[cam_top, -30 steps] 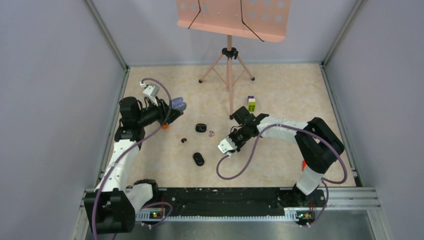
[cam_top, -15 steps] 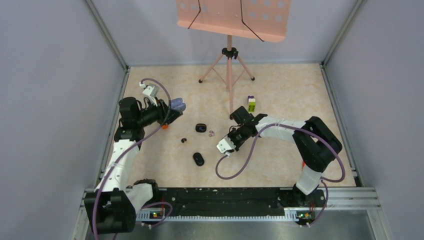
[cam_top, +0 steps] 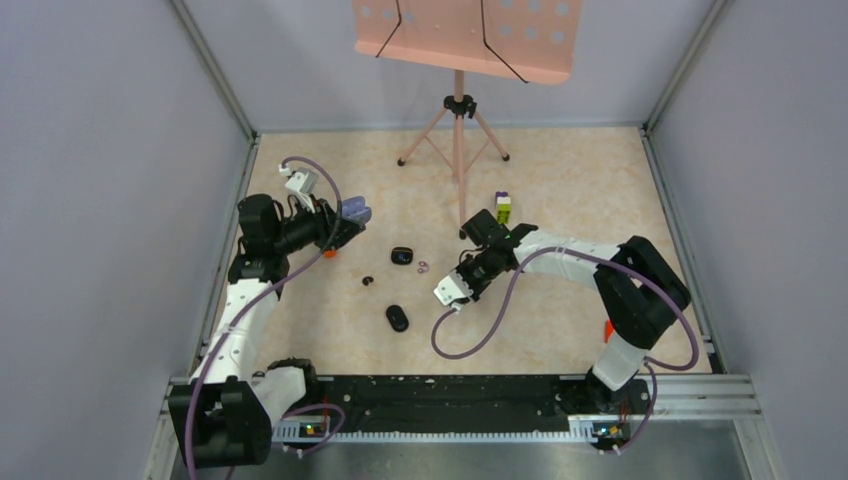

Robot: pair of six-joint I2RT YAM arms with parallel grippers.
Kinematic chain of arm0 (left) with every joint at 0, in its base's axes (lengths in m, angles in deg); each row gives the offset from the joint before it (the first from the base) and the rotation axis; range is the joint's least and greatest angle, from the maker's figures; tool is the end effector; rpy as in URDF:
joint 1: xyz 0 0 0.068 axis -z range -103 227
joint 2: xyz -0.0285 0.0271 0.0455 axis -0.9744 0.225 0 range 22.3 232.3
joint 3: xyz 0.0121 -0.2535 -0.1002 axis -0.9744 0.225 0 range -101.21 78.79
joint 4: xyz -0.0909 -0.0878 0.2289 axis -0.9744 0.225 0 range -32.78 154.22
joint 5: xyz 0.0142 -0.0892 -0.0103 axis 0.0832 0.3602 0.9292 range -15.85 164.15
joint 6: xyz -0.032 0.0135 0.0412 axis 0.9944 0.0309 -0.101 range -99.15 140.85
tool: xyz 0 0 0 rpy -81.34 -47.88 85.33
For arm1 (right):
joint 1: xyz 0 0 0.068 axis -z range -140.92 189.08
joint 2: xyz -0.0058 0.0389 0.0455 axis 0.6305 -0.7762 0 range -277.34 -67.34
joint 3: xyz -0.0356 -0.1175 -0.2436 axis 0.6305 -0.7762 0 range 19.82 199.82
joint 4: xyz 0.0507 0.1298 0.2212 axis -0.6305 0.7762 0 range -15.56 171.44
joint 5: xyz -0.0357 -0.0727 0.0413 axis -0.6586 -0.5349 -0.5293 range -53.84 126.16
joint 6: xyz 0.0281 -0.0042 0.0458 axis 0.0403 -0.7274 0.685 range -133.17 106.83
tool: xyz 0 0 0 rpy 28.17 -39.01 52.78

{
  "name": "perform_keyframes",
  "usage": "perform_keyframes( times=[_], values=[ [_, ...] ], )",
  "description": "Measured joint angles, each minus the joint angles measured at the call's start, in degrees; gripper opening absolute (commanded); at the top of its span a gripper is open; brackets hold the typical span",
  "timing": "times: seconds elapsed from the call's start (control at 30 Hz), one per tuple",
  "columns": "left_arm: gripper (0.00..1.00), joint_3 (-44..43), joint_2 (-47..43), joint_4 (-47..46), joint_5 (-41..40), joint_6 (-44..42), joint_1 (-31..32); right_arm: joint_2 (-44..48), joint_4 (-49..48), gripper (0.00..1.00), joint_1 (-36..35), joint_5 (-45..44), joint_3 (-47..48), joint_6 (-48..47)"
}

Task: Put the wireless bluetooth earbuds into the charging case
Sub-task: Pick up the left earbud from the center of the board.

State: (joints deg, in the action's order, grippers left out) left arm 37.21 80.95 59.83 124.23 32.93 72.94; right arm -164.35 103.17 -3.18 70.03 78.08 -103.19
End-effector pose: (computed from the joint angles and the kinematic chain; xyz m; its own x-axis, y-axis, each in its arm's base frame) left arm 0.2270 -0.0113 0.2918 -0.4698 -0.1679 -0.8666 0.5896 0.6709 -0.4497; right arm 0.2239 0.2302 0.1734 0.7166 -0.4707 -0.5147 -0.6834 -0.6215 -0.3831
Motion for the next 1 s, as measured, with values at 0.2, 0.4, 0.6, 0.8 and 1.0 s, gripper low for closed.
perform_keyframes(
  times=[0.2, 0.4, 0.6, 0.8, 1.0],
  values=[
    [0.0, 0.0, 0.0, 0.0, 0.0, 0.02, 0.0, -0.26, 0.22, 0.24, -0.02, -0.02, 1.16, 0.0],
    [0.0, 0.0, 0.0, 0.07, -0.02, -0.02, 0.0, -2.58, -0.48, 0.23, -0.02, -0.37, 1.57, -0.68],
    [0.0, 0.0, 0.0, 0.07, -0.02, -0.02, 0.0, -3.98, -0.61, 0.23, -0.02, -0.76, 1.88, -1.95],
    [0.0, 0.0, 0.15, 0.09, -0.04, -0.02, 0.0, -4.35, -0.68, 0.24, -0.02, -0.83, 1.99, -3.41],
    [0.0, 0.0, 0.5, 0.37, -0.04, -0.09, -0.04, -6.56, -1.22, 0.24, -0.02, -0.79, 3.39, -5.03]
  ],
)
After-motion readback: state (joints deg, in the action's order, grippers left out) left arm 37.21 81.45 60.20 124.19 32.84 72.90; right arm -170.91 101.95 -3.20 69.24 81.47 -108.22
